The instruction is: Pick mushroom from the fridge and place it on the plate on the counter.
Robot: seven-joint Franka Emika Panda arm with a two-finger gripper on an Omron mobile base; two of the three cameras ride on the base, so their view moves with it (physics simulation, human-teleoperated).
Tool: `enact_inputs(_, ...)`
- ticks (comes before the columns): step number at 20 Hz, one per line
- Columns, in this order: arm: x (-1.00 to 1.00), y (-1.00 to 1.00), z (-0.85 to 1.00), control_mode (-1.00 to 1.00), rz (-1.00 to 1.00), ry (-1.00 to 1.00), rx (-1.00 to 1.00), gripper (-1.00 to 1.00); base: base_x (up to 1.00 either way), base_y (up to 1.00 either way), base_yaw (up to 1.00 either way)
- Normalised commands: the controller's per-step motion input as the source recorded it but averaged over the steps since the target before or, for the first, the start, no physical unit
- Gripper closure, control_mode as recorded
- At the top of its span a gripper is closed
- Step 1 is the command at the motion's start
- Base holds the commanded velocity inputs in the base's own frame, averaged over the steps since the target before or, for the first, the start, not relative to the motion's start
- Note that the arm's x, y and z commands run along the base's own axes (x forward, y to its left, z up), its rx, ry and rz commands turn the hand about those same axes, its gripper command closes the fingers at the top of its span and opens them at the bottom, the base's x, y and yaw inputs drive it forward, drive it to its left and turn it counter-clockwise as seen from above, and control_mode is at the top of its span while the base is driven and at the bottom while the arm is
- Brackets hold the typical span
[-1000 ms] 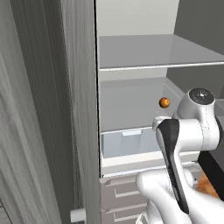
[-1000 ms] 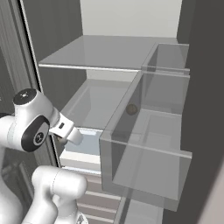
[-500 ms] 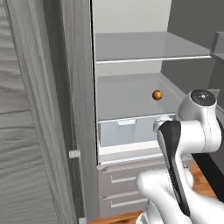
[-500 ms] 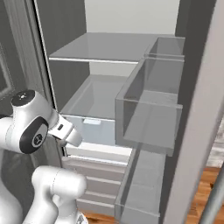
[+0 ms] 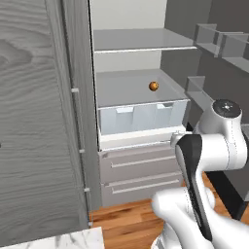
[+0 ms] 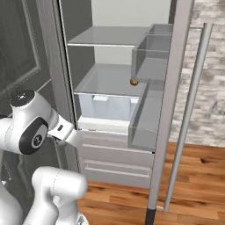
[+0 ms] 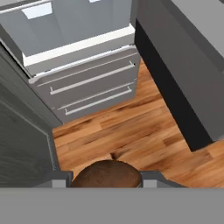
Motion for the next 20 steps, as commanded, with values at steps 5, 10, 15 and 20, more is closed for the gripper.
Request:
enact_inputs(5, 0.0, 0.0, 0.0, 1.0, 0.0, 0.0, 0.0, 1.0, -0.64, 0.0, -0.13)
enact_inputs(10, 0.0, 0.0, 0.0, 1.0, 0.0, 0.0, 0.0, 1.0, -0.55, 0.0, -0.15)
enact_inputs(15, 0.0, 0.0, 0.0, 1.0, 0.0, 0.0, 0.0, 1.0, -0.57, -0.02, -0.13)
enact_inputs(20, 0.0, 0.0, 0.0, 1.0, 0.0, 0.0, 0.0, 1.0, -0.04, -0.42, 0.03)
